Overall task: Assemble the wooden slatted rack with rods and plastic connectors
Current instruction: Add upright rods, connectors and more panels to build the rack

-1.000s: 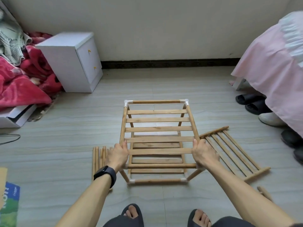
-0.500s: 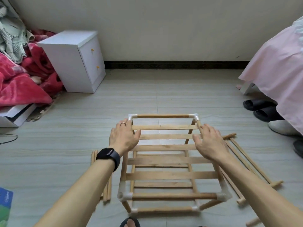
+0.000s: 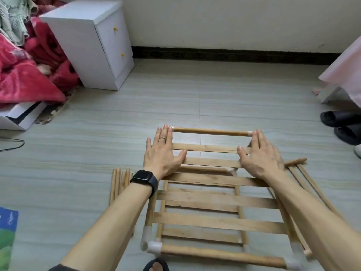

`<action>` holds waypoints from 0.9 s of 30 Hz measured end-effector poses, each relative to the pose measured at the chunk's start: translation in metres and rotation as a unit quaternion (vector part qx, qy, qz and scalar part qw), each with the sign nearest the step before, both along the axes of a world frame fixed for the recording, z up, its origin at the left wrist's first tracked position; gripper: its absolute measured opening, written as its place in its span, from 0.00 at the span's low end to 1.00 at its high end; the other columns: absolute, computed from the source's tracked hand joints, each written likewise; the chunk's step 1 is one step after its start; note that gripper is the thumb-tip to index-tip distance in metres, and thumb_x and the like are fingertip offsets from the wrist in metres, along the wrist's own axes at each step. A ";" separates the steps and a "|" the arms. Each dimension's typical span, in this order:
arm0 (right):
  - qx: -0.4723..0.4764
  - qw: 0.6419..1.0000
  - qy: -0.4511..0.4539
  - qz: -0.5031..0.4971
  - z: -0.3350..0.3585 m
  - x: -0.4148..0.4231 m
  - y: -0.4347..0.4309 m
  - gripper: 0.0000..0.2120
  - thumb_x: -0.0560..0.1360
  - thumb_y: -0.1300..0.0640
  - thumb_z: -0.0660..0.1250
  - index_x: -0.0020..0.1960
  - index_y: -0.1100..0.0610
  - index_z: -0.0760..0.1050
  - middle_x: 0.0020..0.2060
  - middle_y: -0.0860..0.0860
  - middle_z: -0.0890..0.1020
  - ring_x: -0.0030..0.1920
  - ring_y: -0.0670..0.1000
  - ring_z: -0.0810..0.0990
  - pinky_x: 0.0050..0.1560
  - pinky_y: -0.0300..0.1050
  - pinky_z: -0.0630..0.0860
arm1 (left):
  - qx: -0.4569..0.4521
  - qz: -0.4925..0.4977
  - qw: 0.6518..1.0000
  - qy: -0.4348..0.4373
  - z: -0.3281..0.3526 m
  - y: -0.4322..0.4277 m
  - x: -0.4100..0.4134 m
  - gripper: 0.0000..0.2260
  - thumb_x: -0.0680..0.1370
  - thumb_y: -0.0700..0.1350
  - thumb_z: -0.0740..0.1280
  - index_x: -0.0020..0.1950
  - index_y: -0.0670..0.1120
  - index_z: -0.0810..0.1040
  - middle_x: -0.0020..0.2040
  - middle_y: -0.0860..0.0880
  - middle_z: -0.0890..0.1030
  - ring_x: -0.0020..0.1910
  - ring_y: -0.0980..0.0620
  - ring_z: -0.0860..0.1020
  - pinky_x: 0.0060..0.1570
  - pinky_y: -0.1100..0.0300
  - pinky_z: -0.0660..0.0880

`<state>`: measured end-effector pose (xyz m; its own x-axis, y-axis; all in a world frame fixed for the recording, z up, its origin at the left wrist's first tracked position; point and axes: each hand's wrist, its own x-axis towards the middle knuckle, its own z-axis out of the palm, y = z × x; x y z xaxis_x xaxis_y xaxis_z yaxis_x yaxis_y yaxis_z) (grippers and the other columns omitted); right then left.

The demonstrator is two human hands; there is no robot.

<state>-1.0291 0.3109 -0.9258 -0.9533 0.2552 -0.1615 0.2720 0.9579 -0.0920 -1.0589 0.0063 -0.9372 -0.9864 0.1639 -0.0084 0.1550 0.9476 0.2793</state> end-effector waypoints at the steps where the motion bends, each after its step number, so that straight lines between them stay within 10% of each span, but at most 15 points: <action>1: 0.014 1.000 0.000 -0.002 -0.001 0.001 0.000 0.39 0.81 0.33 0.43 0.83 0.55 0.41 0.82 0.49 0.41 0.82 0.52 0.44 0.80 0.59 0.48 | 0.021 0.002 1.000 -0.004 0.000 -0.001 0.001 0.39 0.80 0.66 0.56 0.84 0.50 0.44 0.83 0.52 0.42 0.81 0.53 0.39 0.79 0.44 0.44; 9: 0.037 0.995 0.095 -0.007 0.005 0.021 -0.038 0.38 0.78 0.37 0.40 0.82 0.55 0.52 0.83 0.52 0.48 0.81 0.53 0.40 0.78 0.68 0.44 | 0.431 0.214 0.877 -0.002 -0.011 -0.042 0.024 0.28 0.80 0.59 0.58 0.78 0.49 0.65 0.77 0.48 0.66 0.76 0.49 0.64 0.74 0.50 0.64; 17: -0.027 0.959 0.036 0.280 0.005 0.028 -0.192 0.40 0.72 0.25 0.33 0.81 0.38 0.43 0.82 0.48 0.41 0.81 0.53 0.34 0.79 0.65 0.41 | 0.060 0.291 0.924 -0.242 -0.137 -0.149 0.091 0.22 0.80 0.59 0.59 0.70 0.50 0.70 0.70 0.46 0.72 0.68 0.43 0.72 0.62 0.50 0.73; 27: -0.031 0.963 0.009 0.267 -0.014 0.038 -0.205 0.34 0.76 0.29 0.32 0.80 0.37 0.32 0.82 0.45 0.38 0.81 0.52 0.33 0.77 0.68 0.39 | -0.179 0.166 0.924 -0.293 -0.187 -0.108 0.115 0.11 0.81 0.45 0.60 0.57 0.48 0.81 0.53 0.49 0.83 0.52 0.47 0.82 0.42 0.59 0.72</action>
